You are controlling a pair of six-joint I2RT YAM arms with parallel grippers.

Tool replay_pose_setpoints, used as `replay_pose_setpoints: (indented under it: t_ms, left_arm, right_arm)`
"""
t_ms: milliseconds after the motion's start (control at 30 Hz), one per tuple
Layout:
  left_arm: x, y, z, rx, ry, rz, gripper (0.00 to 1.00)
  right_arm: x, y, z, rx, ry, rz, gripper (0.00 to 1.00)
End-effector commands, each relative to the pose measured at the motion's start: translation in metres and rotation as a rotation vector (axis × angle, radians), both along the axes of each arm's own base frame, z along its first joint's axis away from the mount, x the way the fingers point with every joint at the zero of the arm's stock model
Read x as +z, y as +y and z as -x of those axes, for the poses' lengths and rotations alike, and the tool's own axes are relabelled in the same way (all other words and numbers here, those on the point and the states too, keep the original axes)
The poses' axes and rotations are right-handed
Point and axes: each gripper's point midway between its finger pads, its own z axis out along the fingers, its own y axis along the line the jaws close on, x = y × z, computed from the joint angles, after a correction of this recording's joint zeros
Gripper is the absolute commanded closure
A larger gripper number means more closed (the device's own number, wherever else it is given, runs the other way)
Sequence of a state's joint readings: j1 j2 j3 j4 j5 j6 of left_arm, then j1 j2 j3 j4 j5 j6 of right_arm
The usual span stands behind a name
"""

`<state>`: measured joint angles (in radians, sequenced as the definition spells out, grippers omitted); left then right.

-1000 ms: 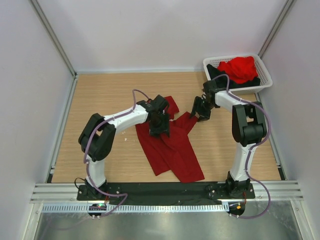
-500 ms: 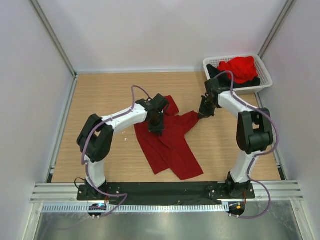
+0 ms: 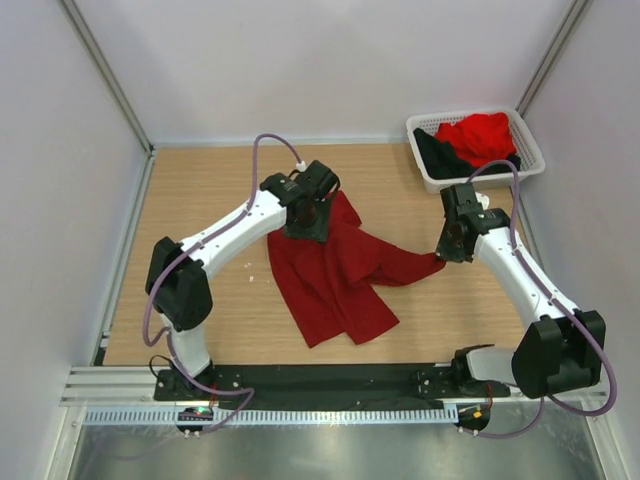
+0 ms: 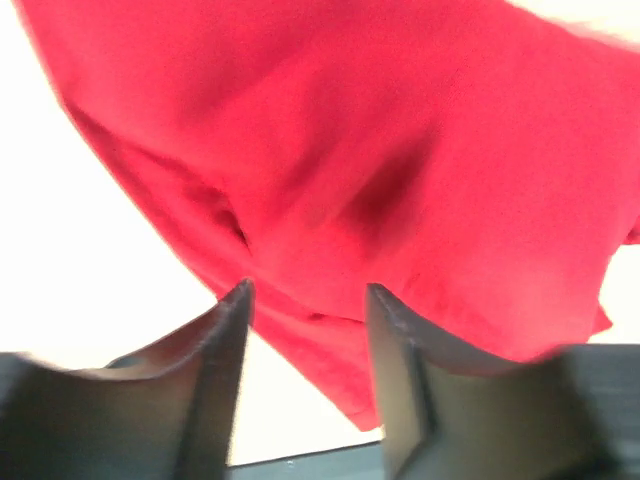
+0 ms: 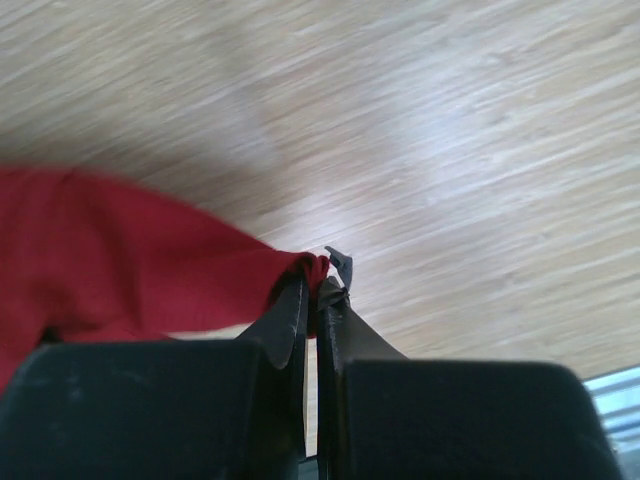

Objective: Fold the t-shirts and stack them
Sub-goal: Flatten the tshirt out

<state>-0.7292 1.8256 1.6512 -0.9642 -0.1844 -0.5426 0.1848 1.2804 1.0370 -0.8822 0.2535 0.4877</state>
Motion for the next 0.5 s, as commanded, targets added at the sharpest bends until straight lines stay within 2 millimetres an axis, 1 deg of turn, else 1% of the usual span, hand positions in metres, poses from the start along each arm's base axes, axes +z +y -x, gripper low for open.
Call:
replay_pose_setpoints:
  t_ms: [0,33,67,100,133,167,200,233,267,300,333,367,400,433,467]
  left_arm:
    - [0.019,0.019,0.01,0.06,0.021,-0.068,0.41]
    - [0.022,0.016,0.016,0.062,0.024,-0.058,0.39]
    - [0.033,0.011,0.022,0.067,0.005,-0.026,0.36]
    - [0.036,-0.002,0.032,0.037,-0.007,-0.007,0.36]
    - [0.036,-0.01,0.041,0.015,0.007,0.018,0.36]
    - [0.037,-0.023,0.046,0.001,0.01,0.058,0.38]
    - [0.038,-0.043,0.063,-0.041,0.018,0.104,0.39]
    - [0.028,-0.054,0.075,-0.065,0.048,0.13,0.39]
    - [0.024,-0.07,0.088,-0.1,0.07,0.172,0.42]
    - [0.02,-0.093,0.093,-0.1,0.072,0.235,0.44]
    - [0.013,-0.11,0.114,-0.141,0.106,0.255,0.46]
    - [0.006,-0.121,0.124,-0.153,0.144,0.269,0.47]
    - [0.001,-0.135,0.138,-0.175,0.201,0.305,0.47]
    - [-0.017,-0.145,0.15,-0.205,0.24,0.281,0.48]
    - [-0.025,-0.151,0.154,-0.226,0.263,0.286,0.53]
  right_arm:
    - [0.019,-0.018,-0.004,-0.029,-0.049,0.074,0.99]
    - [0.022,-0.017,-0.005,-0.023,-0.045,0.075,0.99]
    - [0.022,-0.016,-0.007,-0.015,-0.043,0.069,0.99]
    - [0.025,-0.014,-0.012,-0.008,-0.061,0.061,0.99]
    - [0.026,-0.012,-0.014,0.002,-0.069,0.052,0.99]
    - [0.028,-0.01,-0.019,0.006,-0.086,0.043,0.99]
    - [0.028,-0.008,-0.021,0.012,-0.097,0.036,0.99]
    - [0.027,-0.005,-0.023,0.024,-0.104,0.02,0.99]
    - [0.026,-0.003,-0.025,0.025,-0.116,0.01,0.99]
    - [0.026,-0.002,-0.029,0.025,-0.136,0.006,0.99]
    - [0.024,0.0,-0.029,0.025,-0.134,-0.001,0.99]
    - [0.024,0.001,-0.029,0.034,-0.124,-0.006,0.99]
    - [0.024,0.001,-0.024,0.042,-0.097,-0.003,0.99]
    - [0.025,0.002,-0.023,0.051,-0.091,-0.006,0.99]
    - [0.022,0.002,-0.02,0.056,-0.077,-0.006,0.99]
